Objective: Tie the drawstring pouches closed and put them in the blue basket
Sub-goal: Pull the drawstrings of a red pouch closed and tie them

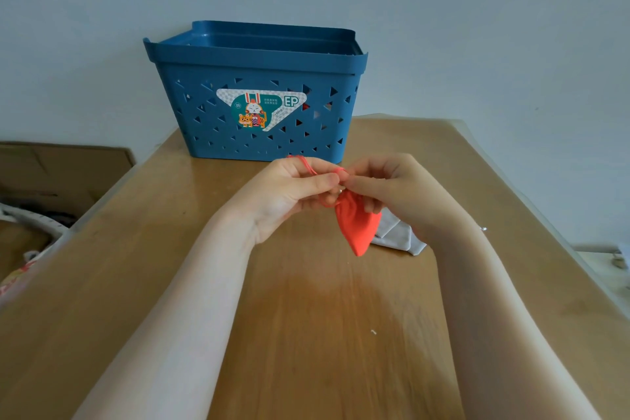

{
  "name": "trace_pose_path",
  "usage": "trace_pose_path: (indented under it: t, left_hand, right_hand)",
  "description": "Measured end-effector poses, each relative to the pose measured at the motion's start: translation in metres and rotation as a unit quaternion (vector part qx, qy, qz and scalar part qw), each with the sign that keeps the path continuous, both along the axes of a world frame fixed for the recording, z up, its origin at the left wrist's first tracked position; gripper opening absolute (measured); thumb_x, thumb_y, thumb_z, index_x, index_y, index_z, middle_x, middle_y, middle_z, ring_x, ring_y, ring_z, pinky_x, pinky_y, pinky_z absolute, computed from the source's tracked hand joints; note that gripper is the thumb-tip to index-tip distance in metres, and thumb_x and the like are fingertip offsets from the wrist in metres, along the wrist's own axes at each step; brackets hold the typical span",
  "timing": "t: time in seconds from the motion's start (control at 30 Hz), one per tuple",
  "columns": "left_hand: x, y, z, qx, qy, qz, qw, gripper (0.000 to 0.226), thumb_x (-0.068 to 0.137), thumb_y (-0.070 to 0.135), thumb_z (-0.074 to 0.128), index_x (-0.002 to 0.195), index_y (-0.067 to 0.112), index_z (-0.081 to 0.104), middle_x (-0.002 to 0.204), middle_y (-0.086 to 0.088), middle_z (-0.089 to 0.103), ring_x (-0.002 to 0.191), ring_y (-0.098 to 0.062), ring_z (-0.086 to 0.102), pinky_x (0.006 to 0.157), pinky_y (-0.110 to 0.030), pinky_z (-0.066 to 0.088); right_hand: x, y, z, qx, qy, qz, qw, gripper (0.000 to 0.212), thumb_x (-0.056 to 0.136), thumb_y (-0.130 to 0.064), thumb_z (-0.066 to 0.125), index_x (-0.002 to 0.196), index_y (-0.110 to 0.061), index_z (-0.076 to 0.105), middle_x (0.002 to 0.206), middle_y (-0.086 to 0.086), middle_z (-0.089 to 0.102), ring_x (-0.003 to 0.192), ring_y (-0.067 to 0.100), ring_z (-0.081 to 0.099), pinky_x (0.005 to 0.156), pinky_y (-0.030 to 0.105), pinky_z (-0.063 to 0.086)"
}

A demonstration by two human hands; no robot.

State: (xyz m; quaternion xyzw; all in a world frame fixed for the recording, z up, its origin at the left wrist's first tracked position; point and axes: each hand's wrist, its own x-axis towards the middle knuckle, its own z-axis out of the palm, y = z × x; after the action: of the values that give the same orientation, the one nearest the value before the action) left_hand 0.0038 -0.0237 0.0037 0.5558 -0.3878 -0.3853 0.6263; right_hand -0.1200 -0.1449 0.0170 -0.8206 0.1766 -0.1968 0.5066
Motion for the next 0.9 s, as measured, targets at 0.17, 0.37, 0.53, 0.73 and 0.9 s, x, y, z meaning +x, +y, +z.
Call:
trace_pose_path:
  t: [0.17,0.37,0.53,0.73,0.9]
  left_hand:
    - [0.001,0.001,-0.001,0.047,-0.046,0.035,0.997,0.011,0.083,0.009,0.063,0.084,0.017,0.07,0.065,0.007,0.068,0.058,-0.004,0.06,0.066,-0.023,0.042]
    - [-0.002,-0.003,0.0,0.028,-0.155,0.094,0.983,0.017,0.085,-0.001,0.061,0.087,0.013,0.071,0.069,0.008,0.07,0.064,-0.002,0.063,0.065,-0.012,0.048]
    - [-0.008,-0.005,0.005,-0.011,-0.243,0.133,0.961,0.021,0.086,0.0,0.062,0.085,0.019,0.072,0.074,0.001,0.071,0.069,-0.003,0.062,0.071,-0.012,0.048]
    - [-0.011,-0.003,0.009,-0.015,-0.278,0.157,0.947,0.02,0.086,0.003,0.062,0.087,0.019,0.073,0.077,0.006,0.071,0.071,0.002,0.064,0.074,-0.01,0.046]
    - [-0.013,-0.005,0.009,0.0,-0.299,0.153,0.942,0.023,0.086,0.006,0.064,0.086,0.027,0.072,0.083,0.005,0.073,0.081,-0.007,0.067,0.081,-0.021,0.05]
  right_hand:
    - [-0.002,-0.001,0.002,0.039,-0.033,-0.01,0.999,0.009,0.088,-0.004,0.057,0.08,-0.005,0.062,0.079,0.026,0.059,0.055,0.013,0.049,0.05,0.02,0.04]
    - [-0.001,0.002,0.003,0.041,0.036,0.063,0.997,0.012,0.089,-0.004,0.054,0.08,-0.003,0.061,0.069,0.007,0.061,0.055,0.012,0.047,0.052,0.02,0.039]
    - [0.0,0.003,-0.002,-0.003,0.084,0.071,0.994,0.019,0.089,-0.015,0.058,0.078,-0.001,0.066,0.075,0.032,0.056,0.051,0.013,0.042,0.058,0.027,0.037]
    - [-0.003,0.002,-0.001,0.044,0.075,0.074,0.993,0.03,0.099,-0.021,0.044,0.083,-0.002,0.062,0.048,-0.001,0.048,0.041,0.012,0.031,0.044,0.021,0.029]
    - [0.001,0.005,-0.004,0.062,0.056,0.058,0.995,0.018,0.097,-0.016,0.048,0.087,-0.009,0.062,0.049,0.002,0.05,0.035,0.008,0.03,0.037,0.015,0.026]
